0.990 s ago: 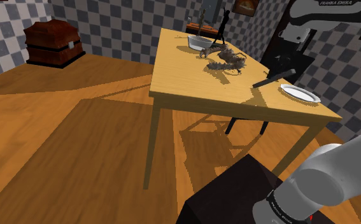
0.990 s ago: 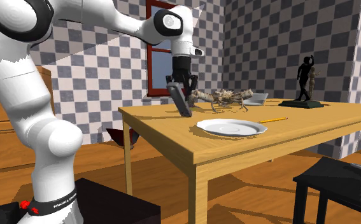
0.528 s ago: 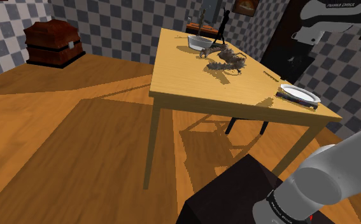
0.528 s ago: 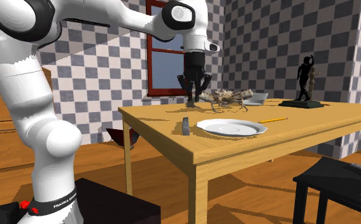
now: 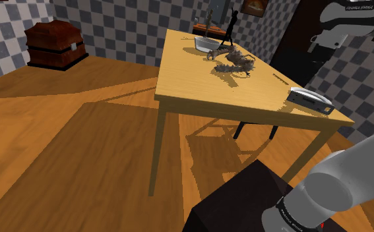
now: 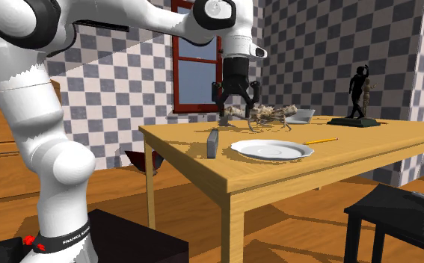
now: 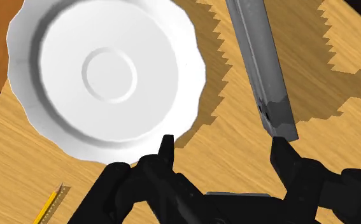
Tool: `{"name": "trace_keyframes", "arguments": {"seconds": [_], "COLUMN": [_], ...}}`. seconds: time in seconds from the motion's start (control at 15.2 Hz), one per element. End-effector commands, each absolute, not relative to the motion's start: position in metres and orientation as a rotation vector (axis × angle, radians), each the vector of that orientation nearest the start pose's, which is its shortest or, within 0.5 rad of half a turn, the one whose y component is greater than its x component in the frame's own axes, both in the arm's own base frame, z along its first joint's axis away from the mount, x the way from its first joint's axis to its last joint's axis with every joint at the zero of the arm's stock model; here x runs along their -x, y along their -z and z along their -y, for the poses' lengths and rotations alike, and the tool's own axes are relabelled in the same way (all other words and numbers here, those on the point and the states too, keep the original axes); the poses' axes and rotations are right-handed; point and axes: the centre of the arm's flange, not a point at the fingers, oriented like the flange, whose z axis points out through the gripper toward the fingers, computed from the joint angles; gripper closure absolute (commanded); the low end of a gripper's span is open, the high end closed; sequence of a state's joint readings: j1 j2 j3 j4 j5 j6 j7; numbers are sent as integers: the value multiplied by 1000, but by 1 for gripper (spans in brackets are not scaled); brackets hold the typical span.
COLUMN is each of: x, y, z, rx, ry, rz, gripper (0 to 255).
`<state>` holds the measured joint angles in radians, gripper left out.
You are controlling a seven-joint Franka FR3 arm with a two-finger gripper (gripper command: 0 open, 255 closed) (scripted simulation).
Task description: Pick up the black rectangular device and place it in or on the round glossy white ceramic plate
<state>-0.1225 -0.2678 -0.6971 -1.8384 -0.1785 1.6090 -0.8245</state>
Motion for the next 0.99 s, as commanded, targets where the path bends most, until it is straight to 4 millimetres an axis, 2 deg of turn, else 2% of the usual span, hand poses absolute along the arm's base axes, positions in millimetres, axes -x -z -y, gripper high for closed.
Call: {"name": "trace_keyframes", "arguments": {"seconds": [0.0, 0.2, 0.26, 0.73, 0.92], "x": [-280, -252, -249, -247, -247], "y": [-599, -595, -595, -555, -555], "z": [380, 355, 353, 353, 353], "rx": [3122, 3076, 3070, 3070, 3070], "ry": [-44, -66, -68, -68, -68], "rz": [255, 587, 616, 616, 616], "gripper": [0, 0, 0, 0, 0]}}
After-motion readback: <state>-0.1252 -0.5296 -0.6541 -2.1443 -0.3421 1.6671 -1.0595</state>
